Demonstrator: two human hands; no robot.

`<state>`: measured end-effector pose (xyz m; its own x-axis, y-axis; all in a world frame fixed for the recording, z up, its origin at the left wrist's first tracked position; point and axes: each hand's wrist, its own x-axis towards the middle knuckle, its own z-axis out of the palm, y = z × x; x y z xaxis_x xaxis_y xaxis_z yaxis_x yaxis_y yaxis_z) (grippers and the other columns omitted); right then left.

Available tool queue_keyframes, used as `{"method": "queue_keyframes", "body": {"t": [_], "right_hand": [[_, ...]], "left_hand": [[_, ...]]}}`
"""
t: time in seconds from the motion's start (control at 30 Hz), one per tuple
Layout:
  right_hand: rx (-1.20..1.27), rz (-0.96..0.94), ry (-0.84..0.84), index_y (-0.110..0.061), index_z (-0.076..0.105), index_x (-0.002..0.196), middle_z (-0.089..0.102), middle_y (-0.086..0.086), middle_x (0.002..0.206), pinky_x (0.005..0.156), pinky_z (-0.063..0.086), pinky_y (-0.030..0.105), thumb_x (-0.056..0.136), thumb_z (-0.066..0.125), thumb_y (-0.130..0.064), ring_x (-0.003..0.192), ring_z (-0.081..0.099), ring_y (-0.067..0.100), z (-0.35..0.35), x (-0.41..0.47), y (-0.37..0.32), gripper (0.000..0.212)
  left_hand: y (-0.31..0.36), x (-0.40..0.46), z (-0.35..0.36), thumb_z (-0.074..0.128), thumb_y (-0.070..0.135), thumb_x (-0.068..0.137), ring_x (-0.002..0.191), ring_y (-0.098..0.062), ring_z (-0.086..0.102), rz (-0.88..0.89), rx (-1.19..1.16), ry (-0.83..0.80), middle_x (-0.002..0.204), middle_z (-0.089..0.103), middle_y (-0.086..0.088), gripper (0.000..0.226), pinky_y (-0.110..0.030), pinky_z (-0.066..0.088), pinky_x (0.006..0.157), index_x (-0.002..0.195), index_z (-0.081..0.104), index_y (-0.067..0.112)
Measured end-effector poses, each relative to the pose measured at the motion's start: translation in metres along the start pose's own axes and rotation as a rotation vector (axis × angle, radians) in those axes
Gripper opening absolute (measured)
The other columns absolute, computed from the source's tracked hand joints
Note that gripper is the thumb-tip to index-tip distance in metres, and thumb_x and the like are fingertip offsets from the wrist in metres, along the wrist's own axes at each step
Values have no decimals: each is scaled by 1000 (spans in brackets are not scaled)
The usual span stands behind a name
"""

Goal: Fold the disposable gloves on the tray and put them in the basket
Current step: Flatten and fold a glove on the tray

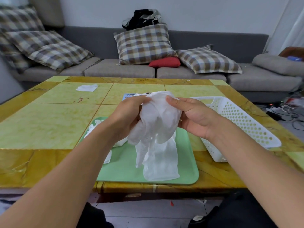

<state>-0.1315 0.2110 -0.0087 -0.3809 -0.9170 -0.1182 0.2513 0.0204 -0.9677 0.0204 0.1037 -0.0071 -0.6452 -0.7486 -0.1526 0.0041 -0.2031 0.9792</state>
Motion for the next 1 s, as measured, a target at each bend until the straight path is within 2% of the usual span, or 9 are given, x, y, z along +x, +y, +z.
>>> {"method": "queue_keyframes", "body": {"t": [0.17, 0.23, 0.3, 0.4, 0.5, 0.7, 0.8, 0.93, 1.0], "right_hand": [[-50, 7, -27, -2, 65, 129, 66, 20, 130, 101, 51, 49, 95, 67, -21, 108, 66, 30, -1, -6, -3, 39], [-20, -9, -59, -1, 63, 131, 67, 21, 128, 95, 56, 45, 95, 65, -17, 109, 68, 31, -2, -9, -6, 39], [8, -11, -74, 0, 65, 128, 71, 20, 121, 87, 61, 38, 94, 65, -14, 107, 71, 30, -4, -10, -10, 36], [-43, 8, -66, -2, 69, 124, 75, 16, 113, 82, 62, 33, 89, 69, -15, 95, 74, 25, -10, -5, -7, 38], [-80, 64, -29, -2, 69, 121, 75, 12, 105, 78, 61, 32, 91, 69, -13, 85, 73, 21, -15, 5, 3, 32], [-168, 165, 85, -11, 70, 104, 74, 7, 92, 63, 62, 29, 94, 70, -11, 70, 70, 17, -12, 33, 23, 10], [-222, -55, 188, -10, 70, 99, 75, 13, 99, 71, 57, 35, 96, 68, -11, 79, 69, 22, -3, 41, 17, 4], [-224, -754, 183, -9, 74, 107, 77, 3, 99, 82, 56, 28, 97, 65, -6, 91, 71, 12, 5, 26, -16, 13], [-313, -834, 153, -7, 74, 105, 78, 0, 93, 80, 54, 26, 96, 67, -6, 87, 69, 8, 1, 18, -15, 12]], "left_hand": [[-2, 1, -6, 64, 37, 93, 76, -22, 64, 49, 142, -193, 90, 70, -8, 32, -33, 47, 68, 105, 69, 7], [-1, -2, -7, 76, 39, 84, 92, -25, 71, 97, 173, -319, 108, 73, -11, 51, -34, 54, 77, 121, 65, 4], [0, -5, -6, 76, 31, 81, 102, -28, 72, 118, 190, -361, 113, 74, -13, 48, -37, 57, 87, 122, 67, 7], [0, -3, -6, 74, 28, 81, 101, -24, 73, 104, 238, -336, 110, 76, -10, 38, -36, 56, 89, 114, 73, 9], [-4, 5, -8, 75, 30, 85, 94, -16, 74, 72, 306, -237, 103, 78, -2, 25, -28, 56, 79, 105, 77, 15], [-19, 31, -16, 82, 32, 82, 91, -20, 75, -102, 355, -53, 97, 79, -2, 24, -34, 59, 84, 96, 78, 14], [-14, 35, -9, 80, 25, 85, 81, -20, 72, 42, 233, 39, 95, 78, -5, 14, -30, 58, 70, 93, 76, 14], [17, 27, -1, 76, 19, 89, 80, -17, 70, 641, 68, 74, 90, 76, -6, 4, -32, 56, 72, 89, 76, 15], [17, 19, -4, 76, 17, 89, 79, -15, 69, 768, 159, 26, 88, 77, -3, 4, -29, 56, 73, 91, 76, 14]]}}
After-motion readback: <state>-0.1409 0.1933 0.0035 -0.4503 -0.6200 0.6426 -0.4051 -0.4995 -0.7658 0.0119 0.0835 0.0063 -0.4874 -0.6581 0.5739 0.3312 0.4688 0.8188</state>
